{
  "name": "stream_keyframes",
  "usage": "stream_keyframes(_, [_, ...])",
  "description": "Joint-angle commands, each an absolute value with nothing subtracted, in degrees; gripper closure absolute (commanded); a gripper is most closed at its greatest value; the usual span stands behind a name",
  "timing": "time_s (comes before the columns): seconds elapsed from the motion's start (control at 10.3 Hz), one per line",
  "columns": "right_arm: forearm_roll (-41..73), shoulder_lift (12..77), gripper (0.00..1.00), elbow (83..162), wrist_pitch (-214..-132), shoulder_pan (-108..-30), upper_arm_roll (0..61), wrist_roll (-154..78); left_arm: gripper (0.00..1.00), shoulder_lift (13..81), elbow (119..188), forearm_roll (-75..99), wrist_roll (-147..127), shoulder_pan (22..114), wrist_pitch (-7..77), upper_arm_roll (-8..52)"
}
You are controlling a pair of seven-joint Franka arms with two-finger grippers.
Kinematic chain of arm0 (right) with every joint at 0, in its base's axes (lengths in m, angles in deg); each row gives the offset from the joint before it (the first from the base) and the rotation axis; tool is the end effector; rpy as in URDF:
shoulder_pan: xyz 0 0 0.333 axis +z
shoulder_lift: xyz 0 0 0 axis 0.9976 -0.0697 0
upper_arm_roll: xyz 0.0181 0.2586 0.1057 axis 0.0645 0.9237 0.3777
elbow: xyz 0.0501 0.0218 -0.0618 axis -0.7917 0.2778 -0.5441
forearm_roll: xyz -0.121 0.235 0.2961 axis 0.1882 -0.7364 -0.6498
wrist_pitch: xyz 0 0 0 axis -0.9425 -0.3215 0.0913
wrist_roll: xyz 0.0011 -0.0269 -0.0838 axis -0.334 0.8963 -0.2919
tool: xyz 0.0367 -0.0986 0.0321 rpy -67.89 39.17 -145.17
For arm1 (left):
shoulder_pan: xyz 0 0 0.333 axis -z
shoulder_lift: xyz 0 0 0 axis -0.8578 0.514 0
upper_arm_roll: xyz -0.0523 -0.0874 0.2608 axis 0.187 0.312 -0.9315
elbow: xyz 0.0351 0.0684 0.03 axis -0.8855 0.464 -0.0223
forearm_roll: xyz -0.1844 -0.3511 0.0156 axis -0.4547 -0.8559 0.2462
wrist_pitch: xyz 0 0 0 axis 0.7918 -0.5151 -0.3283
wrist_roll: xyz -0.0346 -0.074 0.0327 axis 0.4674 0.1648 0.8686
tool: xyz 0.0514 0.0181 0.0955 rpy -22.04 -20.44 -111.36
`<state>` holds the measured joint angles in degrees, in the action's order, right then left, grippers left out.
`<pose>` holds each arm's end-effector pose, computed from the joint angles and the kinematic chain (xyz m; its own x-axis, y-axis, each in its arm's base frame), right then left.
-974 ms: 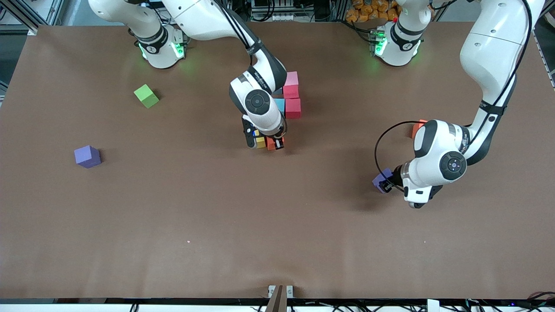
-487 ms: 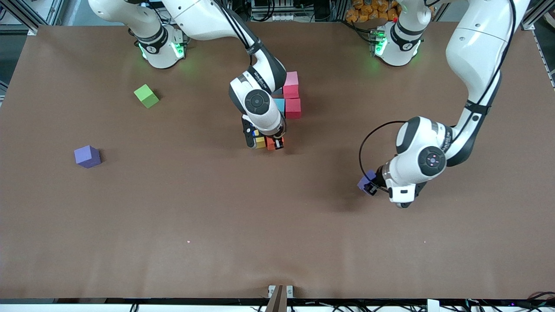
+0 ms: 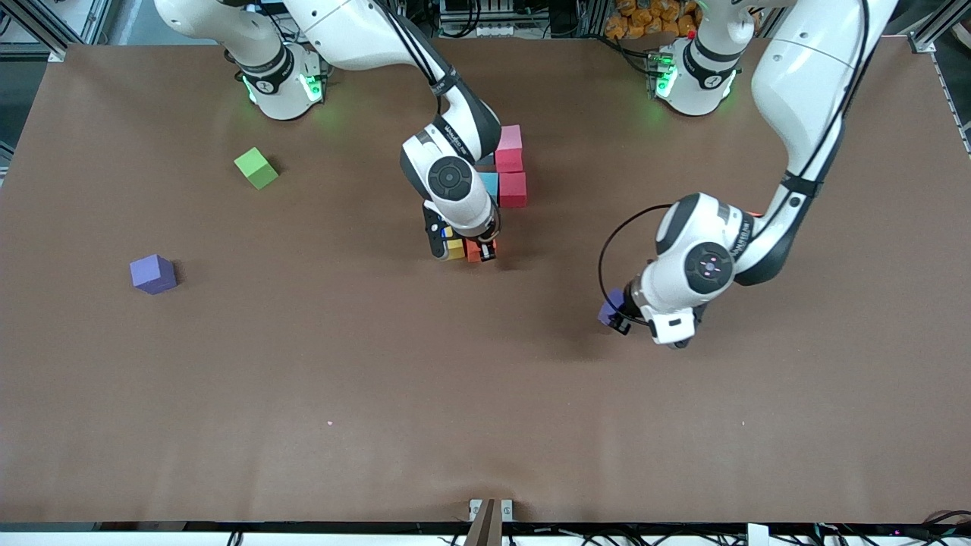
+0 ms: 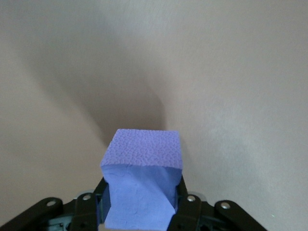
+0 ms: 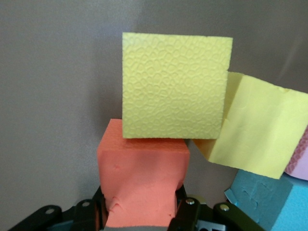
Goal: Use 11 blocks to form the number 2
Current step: 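Carry the purple block to the cluster with the left gripper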
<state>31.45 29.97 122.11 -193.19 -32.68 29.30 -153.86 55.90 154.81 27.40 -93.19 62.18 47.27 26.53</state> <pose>0.4423 0.4824 0.1739 0.2019 -0.9653 -0.1653 -0.9723 -0.2179 0.0849 0.5842 -0.2674 0.2098 0.4526 0.8802 -0.1426 0.8854 -0.4626 -0.0457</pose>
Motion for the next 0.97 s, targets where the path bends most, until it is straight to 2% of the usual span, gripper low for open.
stream_keyframes(0.0, [31.1,30.7,0.92,124.2,-192.7,-31.9,29.0,-154.9,0.99,53.5,157.5,28.1,-102.5,62.3,46.9,28.3])
stream_keyframes(0.1, [31.1,30.7,0.72,124.2,-192.7,-31.9,29.0,-155.2,0.99,52.3,158.9,27.7,-104.7,61.9,46.9,29.2])
stream_keyframes(0.19, [31.1,30.7,0.01,124.1,-192.7,-31.8,29.0,-155.4,0.99,51.0,160.7,27.7,-107.6,61.8,47.0,29.9])
stream_keyframes(0.39, [31.2,31.2,0.00,123.3,-190.3,-31.9,29.0,-155.4,0.96,49.4,163.6,27.7,-115.6,61.8,46.9,30.6])
stream_keyframes(0.88, [31.1,36.2,0.00,121.8,-185.8,-33.6,28.7,-155.0,0.97,48.1,166.3,27.7,-128.5,62.1,46.9,35.7])
